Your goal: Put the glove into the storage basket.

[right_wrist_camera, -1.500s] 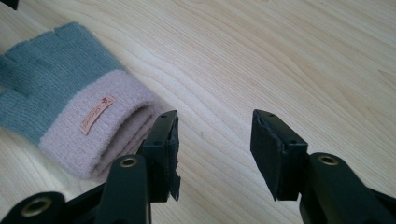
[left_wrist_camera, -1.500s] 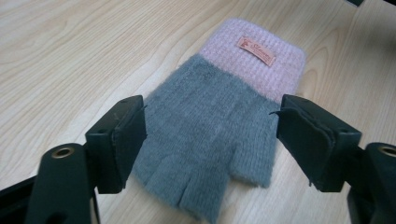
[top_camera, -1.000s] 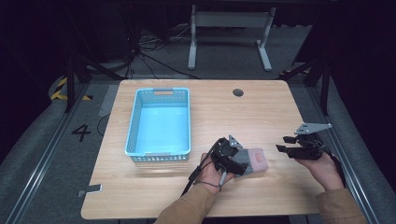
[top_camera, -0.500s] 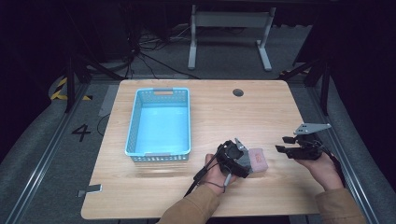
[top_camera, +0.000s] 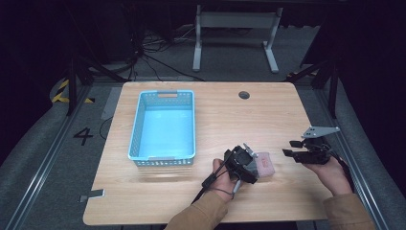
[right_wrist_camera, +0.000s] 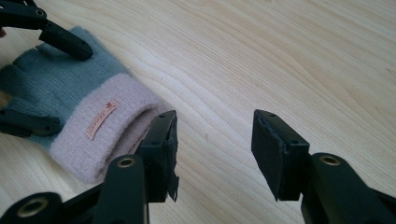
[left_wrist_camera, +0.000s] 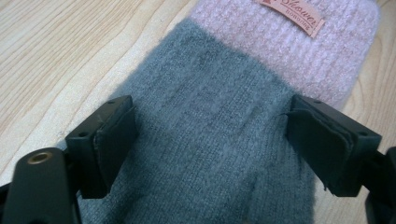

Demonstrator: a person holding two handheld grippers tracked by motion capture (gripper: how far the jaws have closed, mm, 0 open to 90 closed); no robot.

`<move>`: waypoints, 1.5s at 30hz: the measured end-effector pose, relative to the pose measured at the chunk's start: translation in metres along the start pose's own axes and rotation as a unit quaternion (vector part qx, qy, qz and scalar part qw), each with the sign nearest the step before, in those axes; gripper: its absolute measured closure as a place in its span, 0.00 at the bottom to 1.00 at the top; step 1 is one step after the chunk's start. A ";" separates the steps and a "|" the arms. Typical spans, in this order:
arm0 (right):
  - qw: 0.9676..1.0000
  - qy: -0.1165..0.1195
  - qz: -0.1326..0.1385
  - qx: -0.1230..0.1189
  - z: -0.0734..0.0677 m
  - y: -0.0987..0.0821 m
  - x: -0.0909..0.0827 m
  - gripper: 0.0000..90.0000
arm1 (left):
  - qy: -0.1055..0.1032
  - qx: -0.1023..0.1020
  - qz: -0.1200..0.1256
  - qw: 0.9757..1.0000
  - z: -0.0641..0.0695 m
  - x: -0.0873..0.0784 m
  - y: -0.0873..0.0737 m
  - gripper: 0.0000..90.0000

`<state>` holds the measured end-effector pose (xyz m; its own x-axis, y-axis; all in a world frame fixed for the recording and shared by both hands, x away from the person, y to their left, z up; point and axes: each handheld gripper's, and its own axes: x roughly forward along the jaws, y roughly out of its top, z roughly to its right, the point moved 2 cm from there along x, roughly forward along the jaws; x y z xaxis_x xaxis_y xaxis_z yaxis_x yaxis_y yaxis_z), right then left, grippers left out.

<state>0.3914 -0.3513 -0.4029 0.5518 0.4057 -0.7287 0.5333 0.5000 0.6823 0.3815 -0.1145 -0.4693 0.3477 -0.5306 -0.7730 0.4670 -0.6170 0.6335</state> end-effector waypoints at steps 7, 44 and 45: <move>1.000 -0.002 0.007 0.006 0.002 -0.001 -0.003 0.58 | 0.003 -0.001 -0.002 1.000 0.001 -0.001 0.000 0.24; 1.000 0.008 0.021 0.011 0.011 0.014 0.006 0.60 | -0.006 0.005 0.053 0.999 -0.006 -0.064 0.003 0.75; 1.000 0.009 0.022 0.008 0.011 0.015 0.007 0.60 | -0.005 0.002 0.055 0.998 -0.007 -0.067 0.003 0.75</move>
<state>0.4108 -0.3493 -0.3971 0.5632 0.4410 -0.6989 0.5187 0.4697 0.7144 0.3653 -0.0766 -0.4160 0.3888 -0.6011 -0.6982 0.4231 -0.5566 0.7149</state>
